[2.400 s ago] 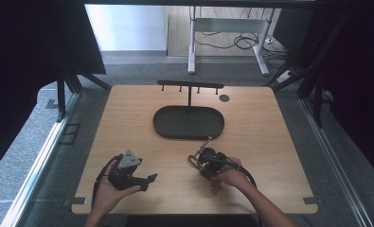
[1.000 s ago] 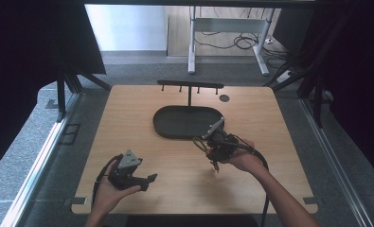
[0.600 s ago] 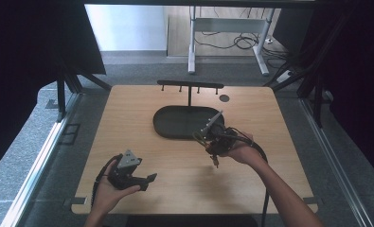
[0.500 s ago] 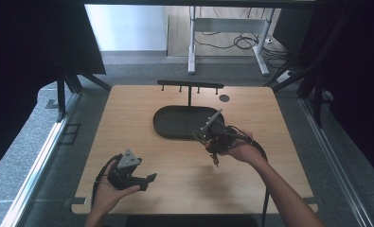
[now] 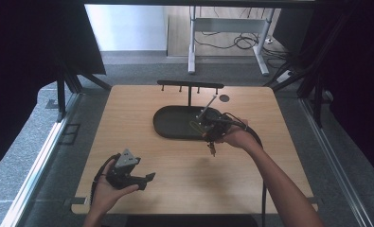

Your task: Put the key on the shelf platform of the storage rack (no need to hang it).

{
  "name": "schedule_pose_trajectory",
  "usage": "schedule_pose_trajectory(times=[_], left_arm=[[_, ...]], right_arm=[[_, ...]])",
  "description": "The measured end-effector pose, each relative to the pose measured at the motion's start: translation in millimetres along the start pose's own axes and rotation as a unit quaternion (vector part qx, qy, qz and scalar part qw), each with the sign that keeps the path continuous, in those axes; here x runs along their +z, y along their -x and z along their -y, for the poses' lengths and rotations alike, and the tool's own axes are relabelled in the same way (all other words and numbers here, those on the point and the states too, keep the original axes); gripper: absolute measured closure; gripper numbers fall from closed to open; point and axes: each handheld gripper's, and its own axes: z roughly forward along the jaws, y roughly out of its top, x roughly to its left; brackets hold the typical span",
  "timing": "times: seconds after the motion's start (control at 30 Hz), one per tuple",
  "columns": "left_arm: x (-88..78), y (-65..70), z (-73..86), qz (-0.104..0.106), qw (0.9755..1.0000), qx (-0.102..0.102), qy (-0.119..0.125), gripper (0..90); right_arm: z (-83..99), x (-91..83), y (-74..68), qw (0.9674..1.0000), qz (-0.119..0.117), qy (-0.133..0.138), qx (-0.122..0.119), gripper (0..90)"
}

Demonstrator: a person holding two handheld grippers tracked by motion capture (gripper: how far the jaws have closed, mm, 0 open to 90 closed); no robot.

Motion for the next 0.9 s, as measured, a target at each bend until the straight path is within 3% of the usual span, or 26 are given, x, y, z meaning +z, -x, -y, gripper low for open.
schedule_pose_trajectory(times=[0.9], left_arm=[[-2.3, -1.8, 0.7, 0.001, 1.0, -0.004, 0.005, 21.9]], right_arm=[[-38.1, 4.1, 34.6, 0.9997, 0.007, -0.014, 0.017, 66.8]])
